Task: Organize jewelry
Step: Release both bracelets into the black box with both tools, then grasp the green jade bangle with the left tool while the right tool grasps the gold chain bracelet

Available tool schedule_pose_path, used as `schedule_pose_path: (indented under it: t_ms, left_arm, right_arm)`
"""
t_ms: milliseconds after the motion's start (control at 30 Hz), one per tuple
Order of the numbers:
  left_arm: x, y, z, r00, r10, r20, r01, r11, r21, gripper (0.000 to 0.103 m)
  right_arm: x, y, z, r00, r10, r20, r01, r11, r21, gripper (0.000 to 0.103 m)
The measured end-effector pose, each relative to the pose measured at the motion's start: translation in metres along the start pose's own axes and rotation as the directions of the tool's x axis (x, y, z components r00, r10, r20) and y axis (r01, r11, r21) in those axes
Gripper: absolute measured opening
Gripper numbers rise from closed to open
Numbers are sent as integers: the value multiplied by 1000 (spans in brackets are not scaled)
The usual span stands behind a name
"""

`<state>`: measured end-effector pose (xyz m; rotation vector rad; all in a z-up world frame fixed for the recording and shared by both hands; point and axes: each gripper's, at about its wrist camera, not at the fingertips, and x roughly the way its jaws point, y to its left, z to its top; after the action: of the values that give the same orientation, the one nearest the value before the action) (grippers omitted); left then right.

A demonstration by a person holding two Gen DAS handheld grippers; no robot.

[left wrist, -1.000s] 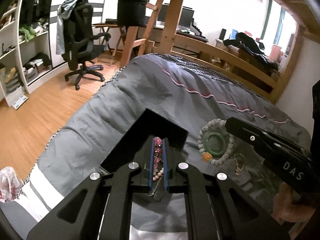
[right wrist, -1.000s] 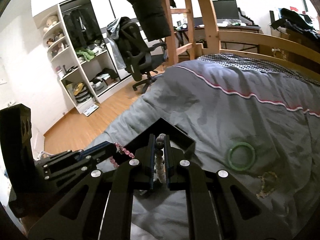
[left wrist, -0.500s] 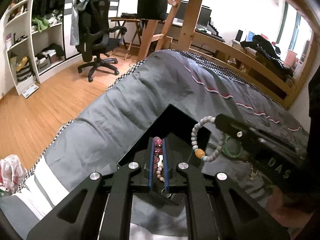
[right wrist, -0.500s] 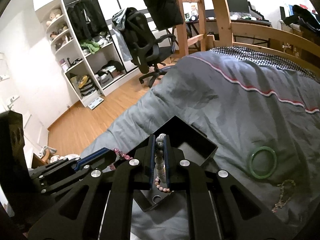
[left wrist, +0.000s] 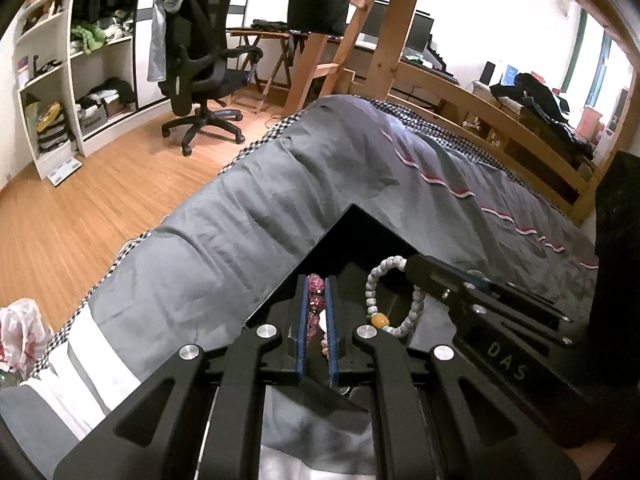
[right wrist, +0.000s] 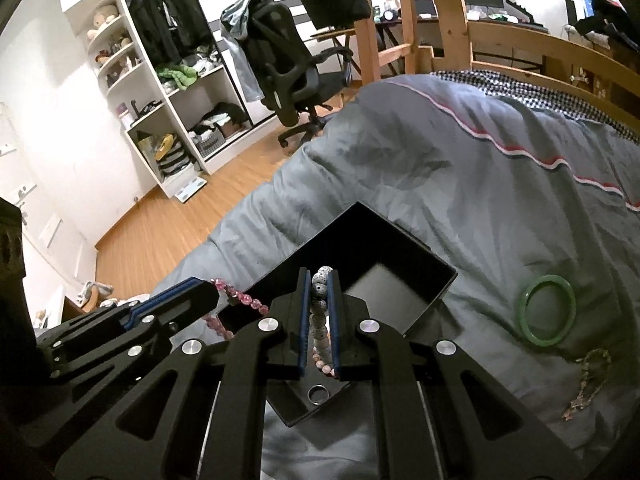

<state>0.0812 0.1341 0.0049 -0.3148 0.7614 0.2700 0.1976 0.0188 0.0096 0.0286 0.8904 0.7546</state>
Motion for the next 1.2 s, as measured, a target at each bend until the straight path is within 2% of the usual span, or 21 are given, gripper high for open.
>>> schedule_pose_path:
  t_ms: [100,167,200,233,267,300,333,367,433,467,667,867,1067,1200]
  left_arm:
    - [-2,1,0,1000,16,6,-16,1000,-4,18]
    - [-5,1,1,999,28,24,-28,1000,-9,34]
    - [-7,1,2,999,38,34,-38,999,-9,38]
    - [-9,2,2,998,42,41,-42,999,-11,44]
    - [-10,2,2,998,46,48,-45,999,-13,51]
    - [-10,2,3,997,50,50,-50,999,-15,59]
    - [-12,1,3,996,60,60,-59,998,-20,76]
    - [-14,1,3,996,62,71,-60,998,-21,85]
    - [-15,-5,2,996,48,80,-47,999,-11,90]
    - [-14,-7,2,996,40,78,-40,999,-4,96]
    - [-3,-42,-13,996,-72,48,69,995,69,97]
    - [13,-84,-39,981,-191,-23,192,973,124,97]
    - [42,-111,-63,965,-251,-73,259,957,129,97]
    - [61,-130,-71,968,-238,-84,250,952,178,97]
  right_arm:
    - [2,-2,0,1000,-16,-2,16,1000,12,14]
    - [0,-6,-1,999,-33,6,33,999,28,30]
    - [-2,-9,-1,999,-41,15,40,999,35,50]
    - [-5,-13,-2,998,-63,32,62,997,45,66]
    - [-9,-18,-2,995,-89,45,86,995,58,73]
    - [-16,-26,-2,989,-131,62,126,989,79,86]
    - [-22,-32,-3,985,-154,75,146,985,96,95]
    - [-28,-39,-5,981,-176,81,167,980,108,96]
    - [-38,-54,-8,972,-226,70,217,968,123,97]
    - [-42,-60,-9,967,-247,67,238,963,126,97]
    - [-82,-109,-31,937,-344,60,331,930,159,99]
    - [-111,-151,-59,915,-401,42,387,903,185,99]
    - [-119,-185,-83,922,-385,33,370,903,218,99]
    - [-114,-201,-98,928,-370,39,351,905,242,99]
